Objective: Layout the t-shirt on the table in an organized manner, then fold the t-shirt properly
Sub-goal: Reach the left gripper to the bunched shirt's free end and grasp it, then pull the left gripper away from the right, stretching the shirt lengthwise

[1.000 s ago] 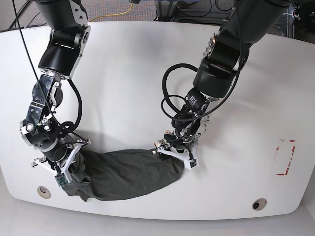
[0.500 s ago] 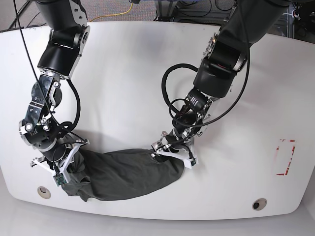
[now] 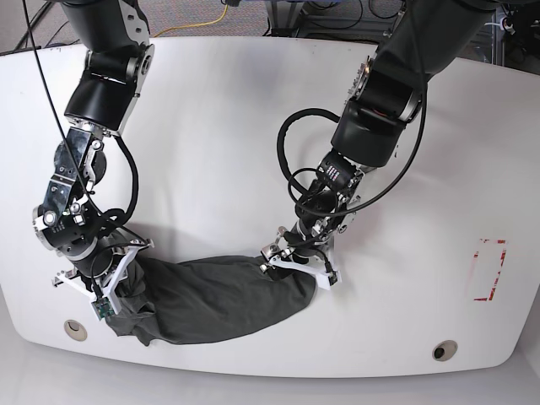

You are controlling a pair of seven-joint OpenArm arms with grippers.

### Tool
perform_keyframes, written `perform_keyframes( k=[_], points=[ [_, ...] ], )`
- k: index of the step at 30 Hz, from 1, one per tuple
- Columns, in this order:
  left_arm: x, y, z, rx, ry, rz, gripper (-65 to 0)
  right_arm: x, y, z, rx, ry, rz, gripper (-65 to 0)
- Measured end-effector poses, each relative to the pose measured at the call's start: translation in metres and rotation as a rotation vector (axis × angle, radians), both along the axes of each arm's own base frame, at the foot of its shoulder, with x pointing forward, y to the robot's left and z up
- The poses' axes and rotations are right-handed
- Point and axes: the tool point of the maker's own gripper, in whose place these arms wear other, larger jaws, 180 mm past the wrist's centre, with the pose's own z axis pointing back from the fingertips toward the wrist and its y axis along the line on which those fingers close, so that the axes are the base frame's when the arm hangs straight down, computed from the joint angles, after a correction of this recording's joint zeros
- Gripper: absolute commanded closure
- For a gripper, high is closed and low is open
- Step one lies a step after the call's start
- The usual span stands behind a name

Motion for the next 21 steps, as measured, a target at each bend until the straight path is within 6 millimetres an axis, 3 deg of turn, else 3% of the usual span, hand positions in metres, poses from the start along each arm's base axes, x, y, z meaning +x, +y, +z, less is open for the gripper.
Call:
perform_keyframes(
  k=[6, 14, 21],
  points=[
    [-0.001, -0.003, 0.001, -0.040, 0.010, 0.008, -36.7, 0.000, 0.000, 0.000, 0.000, 0.000, 0.000, 0.0],
    [-0.011, -0.033, 0.003, -0.073, 0.000, -0.078, -36.7, 0.001, 0.006, -0.001, 0.013, 0.000, 0.006, 0.0],
    [-0.006, -0.024, 0.002, -0.055, -0.025, -0.038, -36.7, 0.000, 0.005, -0.001, 0.012, 0.000, 0.005, 0.0]
  ],
)
